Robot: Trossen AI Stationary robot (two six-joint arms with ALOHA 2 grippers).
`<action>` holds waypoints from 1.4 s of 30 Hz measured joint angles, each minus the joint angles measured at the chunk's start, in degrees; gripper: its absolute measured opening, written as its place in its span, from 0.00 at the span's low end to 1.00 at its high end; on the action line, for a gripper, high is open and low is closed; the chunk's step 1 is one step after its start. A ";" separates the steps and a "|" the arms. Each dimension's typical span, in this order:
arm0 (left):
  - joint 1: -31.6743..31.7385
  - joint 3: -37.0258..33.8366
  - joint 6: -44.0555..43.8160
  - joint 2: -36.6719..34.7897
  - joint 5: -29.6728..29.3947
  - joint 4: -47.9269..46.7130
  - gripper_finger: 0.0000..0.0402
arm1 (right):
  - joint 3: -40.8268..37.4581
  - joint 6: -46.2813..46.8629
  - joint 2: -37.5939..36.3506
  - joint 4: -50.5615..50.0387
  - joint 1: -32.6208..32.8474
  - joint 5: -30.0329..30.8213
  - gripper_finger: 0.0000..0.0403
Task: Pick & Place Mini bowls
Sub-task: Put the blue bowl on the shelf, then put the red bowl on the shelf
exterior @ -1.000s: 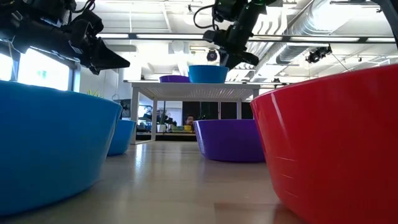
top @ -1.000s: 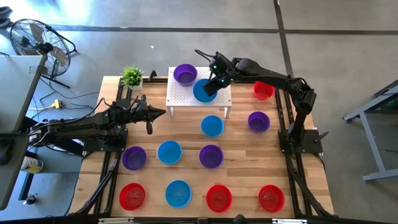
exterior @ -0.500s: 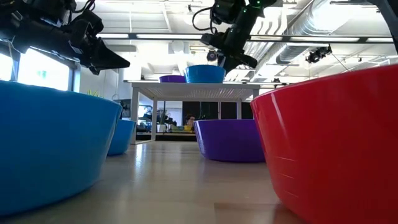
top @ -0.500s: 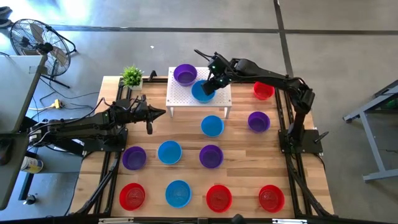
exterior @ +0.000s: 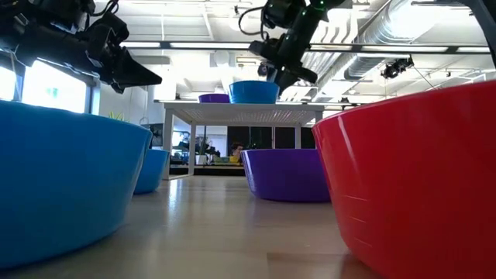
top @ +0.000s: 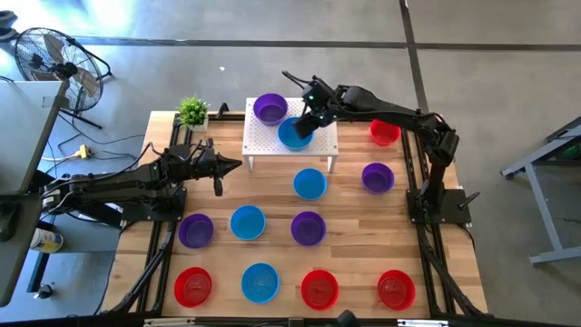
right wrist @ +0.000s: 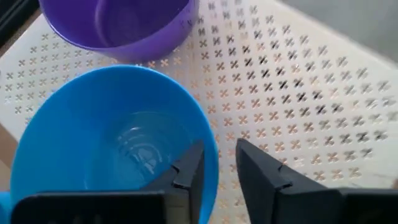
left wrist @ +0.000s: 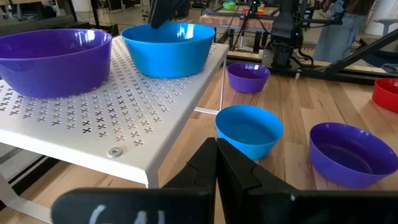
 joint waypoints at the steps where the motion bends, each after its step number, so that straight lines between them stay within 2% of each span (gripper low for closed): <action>1: 0.00 0.00 0.07 0.01 0.00 -0.04 0.00 | 0.00 -1.23 -0.74 -0.02 0.01 0.38 0.24; 5: 0.00 0.00 0.41 0.01 0.00 -0.37 0.00 | 0.00 -7.75 -4.47 -1.15 1.01 1.95 0.27; 8: 0.00 0.00 0.43 -0.01 0.00 -1.08 0.00 | -2.90 -12.72 -8.22 -0.71 3.23 5.18 0.25; 11: 0.00 0.00 0.43 0.01 0.00 -1.85 0.00 | -10.84 -15.92 -13.54 5.21 4.71 5.67 0.18; 16: 0.00 0.00 0.41 0.01 0.44 -1.86 0.00 | -29.94 -18.58 -24.94 22.53 6.88 2.77 0.02; 18: 0.00 0.00 0.41 -0.01 0.48 -1.79 0.00 | -36.36 -19.18 -29.44 26.84 9.04 1.97 0.02; 21: 0.00 0.00 0.41 0.01 0.50 -1.79 0.00 | -43.31 -19.31 -35.58 27.70 13.30 2.80 0.04; 26: 0.00 0.00 0.41 0.01 0.52 -1.75 0.00 | -49.96 -16.83 -43.90 26.40 23.73 10.95 0.02; 30: 0.00 0.00 0.05 0.01 0.54 -1.77 0.00 | -52.21 -13.91 -46.42 23.88 34.32 17.03 0.02; 34: 0.00 0.00 -0.01 0.01 0.52 -1.75 0.00 | -52.39 -10.77 -45.23 18.46 44.58 23.78 0.05; 38: 0.00 0.00 -0.01 0.01 0.52 -1.75 0.00 | -52.39 -5.17 -43.94 14.30 52.11 24.11 0.09; 42: 0.00 0.00 -0.02 0.01 0.50 -1.77 0.00 | -52.39 4.70 -42.28 8.43 58.39 23.07 0.17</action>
